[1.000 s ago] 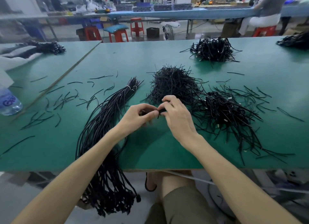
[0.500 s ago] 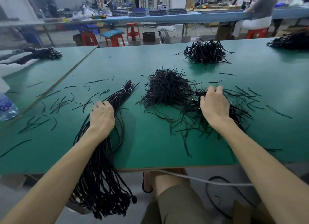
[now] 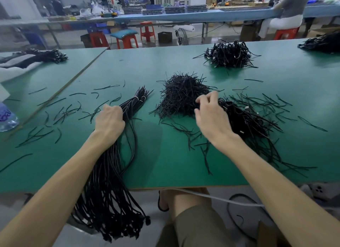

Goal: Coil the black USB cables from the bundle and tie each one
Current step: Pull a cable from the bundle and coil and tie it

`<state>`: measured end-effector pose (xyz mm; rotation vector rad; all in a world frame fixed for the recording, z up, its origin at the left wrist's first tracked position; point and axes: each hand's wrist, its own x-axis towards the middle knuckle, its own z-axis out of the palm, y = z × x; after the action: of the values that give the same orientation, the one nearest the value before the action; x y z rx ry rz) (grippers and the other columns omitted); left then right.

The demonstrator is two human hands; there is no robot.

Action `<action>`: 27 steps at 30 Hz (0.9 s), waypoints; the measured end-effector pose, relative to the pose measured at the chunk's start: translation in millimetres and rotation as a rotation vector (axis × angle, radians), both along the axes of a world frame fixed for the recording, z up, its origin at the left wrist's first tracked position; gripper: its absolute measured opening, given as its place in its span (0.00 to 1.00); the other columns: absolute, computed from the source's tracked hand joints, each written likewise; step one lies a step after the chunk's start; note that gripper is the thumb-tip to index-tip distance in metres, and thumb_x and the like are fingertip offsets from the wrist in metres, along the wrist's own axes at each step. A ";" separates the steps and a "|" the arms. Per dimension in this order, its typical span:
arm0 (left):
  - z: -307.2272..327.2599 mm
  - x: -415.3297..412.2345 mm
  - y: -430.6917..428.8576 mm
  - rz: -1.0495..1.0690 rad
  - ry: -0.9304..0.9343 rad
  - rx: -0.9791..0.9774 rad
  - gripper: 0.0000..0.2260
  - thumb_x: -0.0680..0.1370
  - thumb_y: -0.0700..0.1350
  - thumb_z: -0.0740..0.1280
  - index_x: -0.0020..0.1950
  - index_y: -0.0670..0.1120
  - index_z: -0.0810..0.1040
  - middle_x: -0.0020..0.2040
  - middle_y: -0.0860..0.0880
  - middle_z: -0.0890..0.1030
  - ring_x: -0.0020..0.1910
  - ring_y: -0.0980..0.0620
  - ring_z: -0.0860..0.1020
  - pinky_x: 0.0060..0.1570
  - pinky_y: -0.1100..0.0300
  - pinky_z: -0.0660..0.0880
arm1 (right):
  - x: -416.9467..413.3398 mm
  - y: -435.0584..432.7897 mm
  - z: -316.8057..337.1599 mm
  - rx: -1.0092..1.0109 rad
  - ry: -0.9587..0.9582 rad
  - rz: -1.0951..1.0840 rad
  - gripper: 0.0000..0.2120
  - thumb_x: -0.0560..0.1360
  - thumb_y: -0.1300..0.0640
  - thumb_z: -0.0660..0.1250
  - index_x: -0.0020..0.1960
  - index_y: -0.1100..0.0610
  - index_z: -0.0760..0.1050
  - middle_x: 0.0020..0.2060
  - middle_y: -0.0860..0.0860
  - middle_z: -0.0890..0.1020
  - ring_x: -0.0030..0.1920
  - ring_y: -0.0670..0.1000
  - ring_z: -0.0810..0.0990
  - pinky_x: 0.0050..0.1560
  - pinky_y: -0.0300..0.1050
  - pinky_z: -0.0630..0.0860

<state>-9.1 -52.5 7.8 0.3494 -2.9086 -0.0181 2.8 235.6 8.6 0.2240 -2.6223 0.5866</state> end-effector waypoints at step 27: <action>-40.6 -10.1 -15.6 -0.479 -0.076 0.491 0.09 0.82 0.43 0.67 0.47 0.39 0.82 0.47 0.44 0.81 0.47 0.45 0.79 0.47 0.56 0.71 | 18.0 -129.7 -48.4 -0.159 -0.200 0.465 0.12 0.83 0.54 0.65 0.63 0.59 0.74 0.54 0.54 0.79 0.55 0.54 0.71 0.56 0.51 0.73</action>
<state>-19.1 -68.1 -32.8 -0.2906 -2.9523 -0.8120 20.8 105.9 -39.8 0.7722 -2.7028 1.0135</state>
